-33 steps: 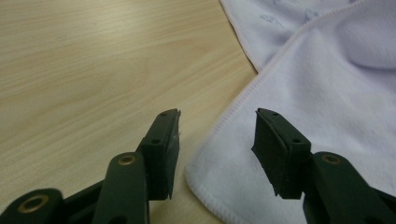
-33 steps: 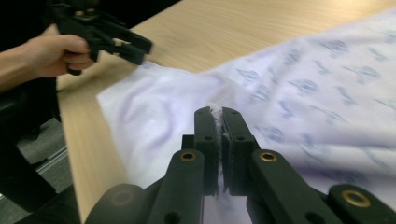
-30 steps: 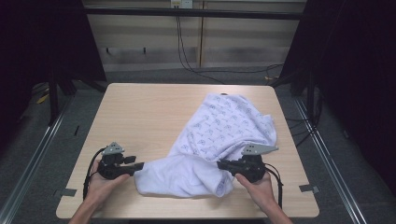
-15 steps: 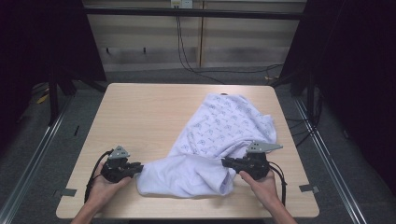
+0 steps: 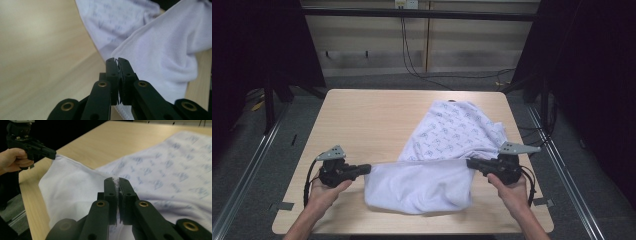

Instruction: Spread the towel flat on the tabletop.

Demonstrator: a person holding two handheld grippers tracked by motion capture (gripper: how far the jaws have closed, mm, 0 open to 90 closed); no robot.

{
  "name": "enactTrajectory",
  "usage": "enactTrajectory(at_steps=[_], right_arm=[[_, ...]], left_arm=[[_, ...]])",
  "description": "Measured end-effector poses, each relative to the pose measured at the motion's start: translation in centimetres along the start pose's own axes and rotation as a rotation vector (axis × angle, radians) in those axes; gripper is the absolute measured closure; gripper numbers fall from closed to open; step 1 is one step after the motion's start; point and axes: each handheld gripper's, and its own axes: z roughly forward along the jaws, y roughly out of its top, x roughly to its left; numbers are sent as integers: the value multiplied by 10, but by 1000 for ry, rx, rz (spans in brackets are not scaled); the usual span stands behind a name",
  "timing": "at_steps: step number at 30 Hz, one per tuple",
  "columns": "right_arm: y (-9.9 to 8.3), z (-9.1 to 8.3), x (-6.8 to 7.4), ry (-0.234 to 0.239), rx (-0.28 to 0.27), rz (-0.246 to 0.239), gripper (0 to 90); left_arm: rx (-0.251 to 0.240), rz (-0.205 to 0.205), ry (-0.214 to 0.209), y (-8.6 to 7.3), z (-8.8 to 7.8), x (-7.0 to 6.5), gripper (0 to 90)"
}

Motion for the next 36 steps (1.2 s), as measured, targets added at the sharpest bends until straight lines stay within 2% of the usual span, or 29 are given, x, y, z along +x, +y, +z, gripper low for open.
enactTrajectory(at_steps=[1,2,3,5,7,9,10,11,12,13,15,16,17,18,21,22,23,24,26,28,29,31,33,35,36], right_arm=[[7,-6,0,-5,-14,-3,862],[7,-6,0,-5,-14,-3,862],[14,-12,0,-11,-29,-12,862],[26,-25,1,-21,-60,-27,862],[37,-37,4,-28,-86,-44,862],[45,-49,10,-27,-108,-59,862],[51,-61,17,-16,-130,-78,862],[51,-61,17,-16,-130,-78,862],[52,-72,26,5,-138,-103,863],[52,-72,26,5,-138,-103,863],[46,-81,35,25,-118,-121,863],[29,-87,42,54,-97,-108,863],[29,-87,42,54,-97,-108,863],[16,-88,44,61,-74,-98,863],[-26,-87,51,66,22,-85,863],[-49,-87,56,68,98,-73,864],[-58,-88,60,70,132,-81,863],[-58,-88,60,70,132,-81,863],[-72,-94,67,125,145,-59,863],[-84,-98,77,145,203,-74,858],[-91,-103,83,196,220,-75,790],[-93,-107,83,201,199,-60,720],[-92,-106,80,203,192,-57,688],[-88,-104,73,200,171,-42,679],[-84,-102,67,211,134,-29,658]], left_arm=[[-29,5,-3,7,-6,-2,880],[-29,5,-3,7,-6,-2,880],[-54,15,-3,14,-11,-4,880],[-95,45,-6,28,-23,-10,880],[-136,68,-26,41,-35,-18,880],[-166,100,-37,52,-45,-29,881],[-186,112,-71,56,-52,-39,881],[-186,112,-71,56,-52,-39,881],[-186,117,-80,55,-55,-44,881],[-177,116,-83,52,-55,-48,881],[-140,96,-110,37,-53,-52,881],[-65,66,-118,11,-46,-54,881],[-65,66,-118,11,-46,-54,881],[-38,55,-128,-3,-43,-55,881],[32,32,-166,-37,-39,-62,881],[71,36,-196,-51,-41,-70,880],[80,45,-218,-57,-44,-74,880],[80,45,-218,-57,-44,-74,880],[69,70,-258,-66,-53,-82,880],[80,82,-285,-71,-62,-90,879],[95,97,-311,-77,-67,-97,871],[101,99,-314,-79,-68,-100,792],[112,112,-323,-79,-68,-100,767],[105,104,-331,-74,-67,-94,717],[94,101,-321,-72,-66,-90,695]])
